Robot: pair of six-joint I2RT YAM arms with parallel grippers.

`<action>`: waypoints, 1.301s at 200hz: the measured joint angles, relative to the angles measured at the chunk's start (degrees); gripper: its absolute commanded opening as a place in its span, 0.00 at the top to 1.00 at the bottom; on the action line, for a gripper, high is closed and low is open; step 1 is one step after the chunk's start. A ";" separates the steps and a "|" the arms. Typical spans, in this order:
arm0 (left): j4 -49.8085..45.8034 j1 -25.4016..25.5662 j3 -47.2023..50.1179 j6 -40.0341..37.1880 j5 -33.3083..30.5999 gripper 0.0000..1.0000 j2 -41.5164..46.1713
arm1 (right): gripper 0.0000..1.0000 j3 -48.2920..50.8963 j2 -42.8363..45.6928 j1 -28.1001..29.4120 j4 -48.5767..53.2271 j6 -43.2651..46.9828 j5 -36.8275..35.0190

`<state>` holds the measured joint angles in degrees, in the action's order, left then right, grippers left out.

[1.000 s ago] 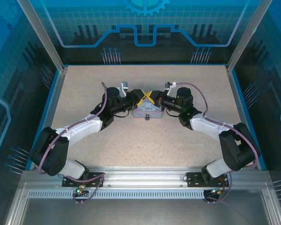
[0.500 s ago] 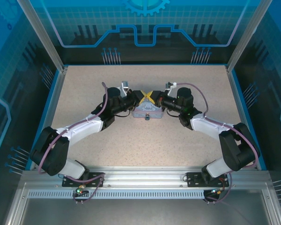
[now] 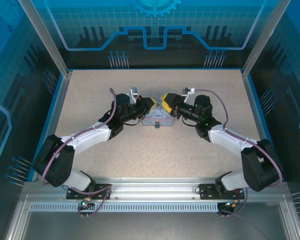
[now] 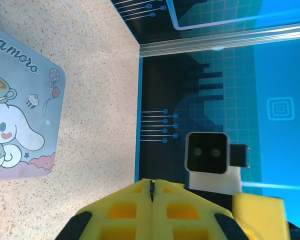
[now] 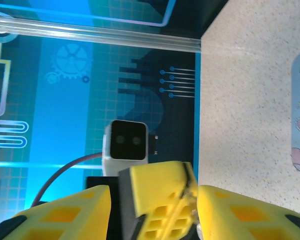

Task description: Unlock the padlock with the key

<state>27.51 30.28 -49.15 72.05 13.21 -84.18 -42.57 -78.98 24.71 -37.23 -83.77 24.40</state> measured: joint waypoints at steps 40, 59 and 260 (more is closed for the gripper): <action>0.07 0.24 0.00 0.00 -1.57 1.00 0.00 | 0.54 0.00 0.96 0.22 0.26 0.72 -1.01; 0.07 0.59 0.00 0.02 -2.16 1.00 0.00 | 0.56 0.00 0.48 0.87 0.31 1.27 -1.84; -0.24 1.86 0.00 0.00 -7.50 1.00 0.42 | 0.69 1.77 -4.04 3.52 -4.04 1.66 -4.50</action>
<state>27.27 32.14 -49.15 72.05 5.72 -83.77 -40.80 -83.02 28.23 -41.28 -82.11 19.90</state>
